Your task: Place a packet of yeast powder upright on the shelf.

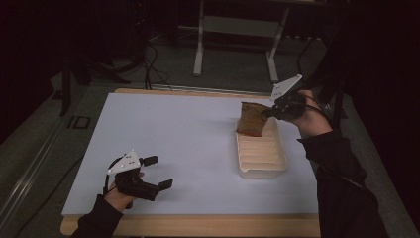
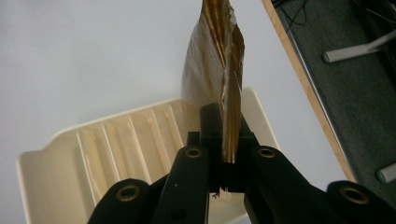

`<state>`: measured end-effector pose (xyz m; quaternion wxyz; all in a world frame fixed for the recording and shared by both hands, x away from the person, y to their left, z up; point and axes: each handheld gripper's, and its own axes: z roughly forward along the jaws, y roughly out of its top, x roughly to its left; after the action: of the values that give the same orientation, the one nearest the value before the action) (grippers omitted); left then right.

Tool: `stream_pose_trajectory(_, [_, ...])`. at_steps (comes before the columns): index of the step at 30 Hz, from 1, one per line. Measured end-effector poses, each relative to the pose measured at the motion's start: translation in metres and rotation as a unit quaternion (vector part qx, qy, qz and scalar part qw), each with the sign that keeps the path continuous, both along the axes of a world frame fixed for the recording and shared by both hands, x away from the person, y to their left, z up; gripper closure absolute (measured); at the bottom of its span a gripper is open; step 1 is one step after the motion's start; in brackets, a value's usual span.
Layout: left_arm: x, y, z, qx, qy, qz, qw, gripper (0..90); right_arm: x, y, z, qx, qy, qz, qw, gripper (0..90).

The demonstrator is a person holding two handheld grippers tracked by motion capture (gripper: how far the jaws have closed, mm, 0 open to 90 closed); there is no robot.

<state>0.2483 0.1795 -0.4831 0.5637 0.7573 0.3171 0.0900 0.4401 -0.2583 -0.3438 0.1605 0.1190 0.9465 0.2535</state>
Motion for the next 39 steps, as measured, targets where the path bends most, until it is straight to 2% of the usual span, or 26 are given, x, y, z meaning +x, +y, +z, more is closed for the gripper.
stream_pose_trajectory(8, [0.001,0.001,-0.001,-0.002,0.003,0.003,1.0000,1.4,-0.001,-0.012,0.002,0.003,0.005,-0.005,1.0000,89.3])
stream_pose_trajectory(10, [0.001,0.001,0.000,-0.001,0.002,0.003,1.0000,1.4,-0.001,-0.014,0.001,-0.004,0.006,-0.009,0.9999,89.3])
stream_pose_trajectory(15, [0.001,0.001,-0.001,-0.003,0.001,0.003,1.0000,1.4,0.001,-0.014,-0.005,0.003,0.014,-0.008,0.9999,89.1])
stream_pose_trajectory(16, [0.001,0.001,-0.001,-0.002,0.002,0.004,1.0000,1.4,0.003,-0.012,-0.010,0.011,0.021,-0.006,0.9997,89.1])
stream_pose_trajectory(20, [0.001,0.001,-0.002,-0.002,0.003,0.004,1.0000,1.4,0.007,-0.008,-0.023,0.006,0.033,-0.006,0.9994,89.0])
stream_pose_trajectory(24, [0.001,0.002,-0.003,-0.003,0.005,0.005,1.0000,1.4,0.010,-0.007,-0.037,0.011,0.043,-0.012,0.9989,88.7])
stream_pose_trajectory(28, [0.001,0.001,-0.003,-0.003,0.005,0.002,1.0000,1.4,0.012,-0.012,-0.044,0.032,0.052,-0.022,0.9979,88.1])
stream_pose_trajectory(33, [0.001,0.001,-0.002,-0.003,0.004,0.004,1.0000,1.4,0.011,-0.011,-0.042,0.024,0.049,-0.034,0.9979,83.1])
stream_pose_trajectory(34, [0.001,0.002,-0.003,-0.001,0.003,0.004,1.0000,1.4,0.010,-0.008,-0.040,0.017,0.042,-0.047,0.9979,78.1])
stream_pose_trajectory(35, [0.001,0.002,-0.003,0.001,0.002,0.004,1.0000,1.4,0.010,-0.008,-0.038,0.021,0.050,-0.055,0.9970,76.3])
stream_pose_trajectory(38, [0.000,0.003,-0.003,0.002,-0.001,0.005,1.0000,1.4,0.008,-0.007,-0.035,0.022,0.048,-0.058,0.9969,73.8])
stream_pose_trajectory(39, [0.000,0.005,-0.003,0.001,-0.003,0.006,1.0000,1.4,0.006,-0.005,-0.031,0.028,0.050,-0.061,0.9965,68.6])
